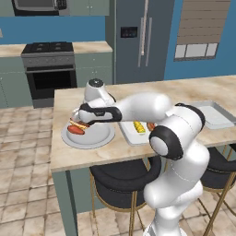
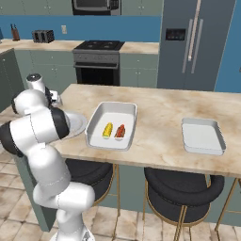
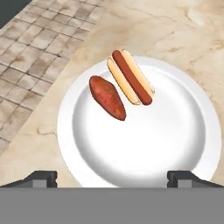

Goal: Place one cooked food and one vegetable from the large plate to each tupperware container.

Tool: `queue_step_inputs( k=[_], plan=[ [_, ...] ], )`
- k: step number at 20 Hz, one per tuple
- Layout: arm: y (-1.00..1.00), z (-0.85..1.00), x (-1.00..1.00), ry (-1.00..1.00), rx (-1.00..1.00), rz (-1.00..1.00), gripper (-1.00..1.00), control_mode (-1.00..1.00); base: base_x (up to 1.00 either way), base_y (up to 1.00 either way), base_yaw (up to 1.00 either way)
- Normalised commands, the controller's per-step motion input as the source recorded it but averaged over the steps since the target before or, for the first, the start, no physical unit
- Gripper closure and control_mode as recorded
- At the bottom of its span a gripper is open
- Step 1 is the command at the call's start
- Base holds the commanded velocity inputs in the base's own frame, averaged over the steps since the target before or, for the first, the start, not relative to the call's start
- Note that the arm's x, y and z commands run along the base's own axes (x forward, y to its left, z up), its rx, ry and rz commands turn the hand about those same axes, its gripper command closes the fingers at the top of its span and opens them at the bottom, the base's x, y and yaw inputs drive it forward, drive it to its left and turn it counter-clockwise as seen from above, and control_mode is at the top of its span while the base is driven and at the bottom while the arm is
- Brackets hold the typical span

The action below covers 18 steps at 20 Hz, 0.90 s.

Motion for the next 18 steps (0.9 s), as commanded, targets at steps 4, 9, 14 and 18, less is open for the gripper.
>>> queue_step_inputs(
  k=[4, 9, 14, 18],
  plan=[
    [0.01, -0.49, 0.26, 0.24, 0.00, -0.01, -1.00, -1.00, 0.00, 0.00, 0.00],
    [0.05, -0.45, 0.34, 0.16, 0.00, -0.02, -1.00, -1.00, 0.00, 0.00, 0.00],
    [0.13, -0.38, 0.29, 0.05, 0.00, 0.00, -1.00, -1.00, 0.00, 0.00, 0.00],
    [0.20, -0.41, 0.28, 0.08, 0.00, 0.00, -1.00, -1.00, 0.00, 0.00, 0.00]
  ],
)
